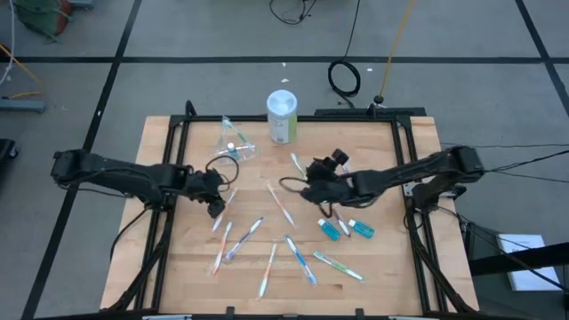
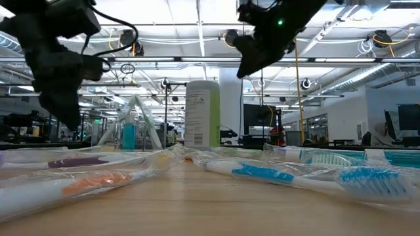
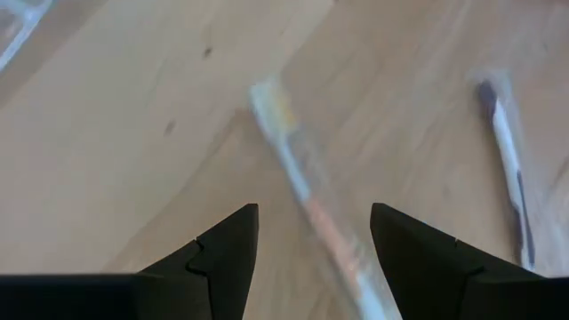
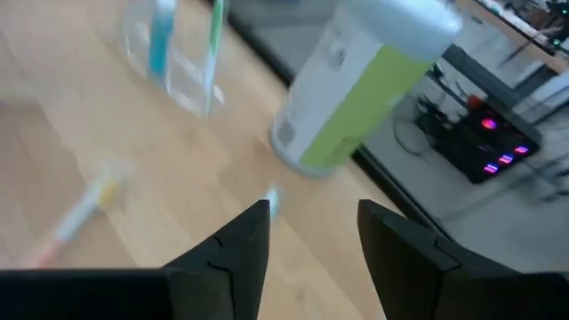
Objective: Pick & Place toothbrushing station
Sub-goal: Put the orange toothbrush into the transparent organizer, then put the top blue toothbrush into the transparent organizer
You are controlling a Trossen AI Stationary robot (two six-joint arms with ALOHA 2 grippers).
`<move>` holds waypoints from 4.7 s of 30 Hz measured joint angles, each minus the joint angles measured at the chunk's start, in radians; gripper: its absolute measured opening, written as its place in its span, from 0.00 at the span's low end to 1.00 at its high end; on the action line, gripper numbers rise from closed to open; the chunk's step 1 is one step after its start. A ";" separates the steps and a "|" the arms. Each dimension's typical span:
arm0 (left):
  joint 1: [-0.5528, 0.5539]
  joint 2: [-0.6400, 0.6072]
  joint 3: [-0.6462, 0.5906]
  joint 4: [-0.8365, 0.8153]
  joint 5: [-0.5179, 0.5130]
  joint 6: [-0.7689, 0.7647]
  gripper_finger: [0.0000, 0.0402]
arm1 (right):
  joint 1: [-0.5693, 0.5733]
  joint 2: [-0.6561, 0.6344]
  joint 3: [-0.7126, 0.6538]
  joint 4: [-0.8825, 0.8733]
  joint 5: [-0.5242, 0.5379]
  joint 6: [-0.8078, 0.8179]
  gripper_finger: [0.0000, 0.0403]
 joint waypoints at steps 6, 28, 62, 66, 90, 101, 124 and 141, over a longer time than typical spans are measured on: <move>-0.009 0.148 0.000 0.083 -0.097 -0.036 0.56 | -0.004 -0.158 -0.200 0.375 0.000 -0.093 0.41; 0.016 0.319 0.011 0.149 -0.142 -0.036 0.16 | 0.001 -0.338 -0.515 0.935 -0.001 -0.190 0.41; 0.187 -0.127 0.228 0.132 -0.989 0.320 0.02 | 0.001 -0.337 -0.515 0.943 -0.001 -0.215 0.41; 0.198 -0.065 0.228 0.063 -0.966 0.273 0.01 | 0.001 -0.337 -0.515 0.943 -0.001 -0.215 0.41; 0.209 0.100 0.228 -0.122 -0.795 0.136 0.06 | 0.001 -0.337 -0.514 0.943 -0.001 -0.215 0.41; 0.209 0.100 0.228 -0.122 -0.667 0.172 0.07 | 0.001 -0.337 -0.514 0.943 -0.001 -0.215 0.41; 0.209 0.100 0.228 -0.097 -0.581 0.194 0.10 | 0.001 -0.337 -0.514 0.879 0.002 -0.490 0.41; 0.209 0.099 0.228 0.027 -0.564 0.281 0.31 | -0.211 -0.336 -0.535 0.354 -0.283 -0.071 0.59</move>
